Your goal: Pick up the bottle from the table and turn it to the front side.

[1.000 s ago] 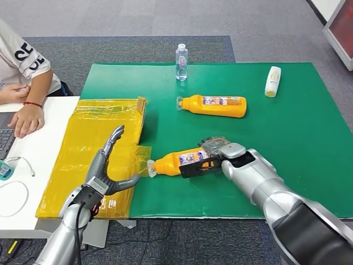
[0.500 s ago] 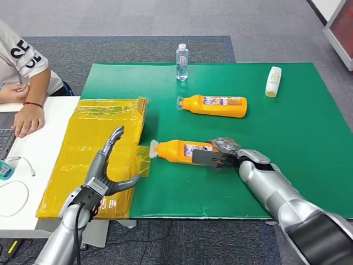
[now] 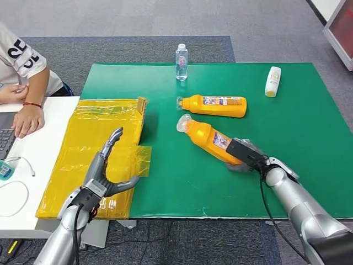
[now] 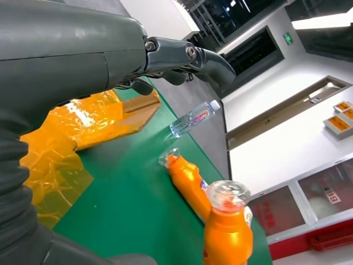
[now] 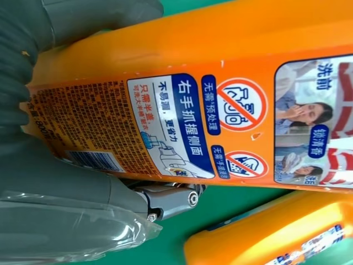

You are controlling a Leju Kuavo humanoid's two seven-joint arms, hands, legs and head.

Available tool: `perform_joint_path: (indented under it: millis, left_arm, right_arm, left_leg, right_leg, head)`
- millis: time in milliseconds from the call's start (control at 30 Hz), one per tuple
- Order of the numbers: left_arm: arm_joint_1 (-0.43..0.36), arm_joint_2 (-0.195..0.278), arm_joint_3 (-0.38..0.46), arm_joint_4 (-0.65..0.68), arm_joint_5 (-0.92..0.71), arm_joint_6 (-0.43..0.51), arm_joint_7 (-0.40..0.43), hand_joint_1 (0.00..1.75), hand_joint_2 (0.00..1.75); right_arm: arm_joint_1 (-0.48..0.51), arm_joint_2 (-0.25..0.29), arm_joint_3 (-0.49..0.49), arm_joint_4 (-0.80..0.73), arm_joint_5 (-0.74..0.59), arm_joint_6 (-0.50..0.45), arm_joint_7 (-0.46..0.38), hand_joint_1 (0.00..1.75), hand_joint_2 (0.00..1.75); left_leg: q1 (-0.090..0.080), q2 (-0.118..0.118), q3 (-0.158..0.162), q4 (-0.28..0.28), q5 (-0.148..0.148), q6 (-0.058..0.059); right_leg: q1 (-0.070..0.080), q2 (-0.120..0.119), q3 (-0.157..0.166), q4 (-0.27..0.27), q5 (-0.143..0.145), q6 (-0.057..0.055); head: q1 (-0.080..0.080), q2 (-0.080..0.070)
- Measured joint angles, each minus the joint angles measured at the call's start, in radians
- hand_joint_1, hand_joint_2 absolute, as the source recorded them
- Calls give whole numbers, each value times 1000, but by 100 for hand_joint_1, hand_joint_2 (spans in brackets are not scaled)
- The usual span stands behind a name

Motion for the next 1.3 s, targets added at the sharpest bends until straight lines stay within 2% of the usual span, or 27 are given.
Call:
perform_joint_path:
  millis: [100,233,400,533,933,1300]
  left_arm:
    - [4,1,2,0,5,0,-1,0,175]
    - [16,4,18,1,39,-19,-3,0,175]
    - [15,15,50,19,91,-86,-10,0,175]
    - [5,31,60,45,158,-164,-14,0,175]
    - [-28,64,63,88,213,-218,-20,0,175]
    - [-38,65,48,100,249,-258,-20,0,175]
  right_arm:
    - [35,-11,-34,-30,-48,12,-31,175,175]
    - [143,-20,-95,-157,-137,49,-97,175,175]
    - [273,-17,-129,-380,-187,100,-96,175,175]
    - [331,-4,-127,-509,-227,131,-102,175,175]
    - [388,17,-110,-725,-301,176,-124,175,175]
    - [371,24,-48,-759,-256,190,-90,175,175]
  left_leg:
    - [0,-1,0,0,0,0]
    - [0,-1,-2,0,0,0]
    - [0,-1,-4,0,-1,-1]
    - [0,-1,-5,0,-1,-1]
    - [0,-1,-6,0,0,0]
    - [0,-1,-7,0,1,-1]
  right_leg:
    - [0,-1,0,0,0,0]
    - [0,-2,-1,0,-1,0]
    - [0,-1,-4,0,-1,0]
    - [1,-1,-5,1,-2,-1]
    - [0,-1,-6,0,-1,0]
    - [0,-1,-6,1,-1,0]
  head:
    - [0,0]
    - [0,0]
    - [0,0]
    - [0,0]
    - [0,0]
    - [0,0]
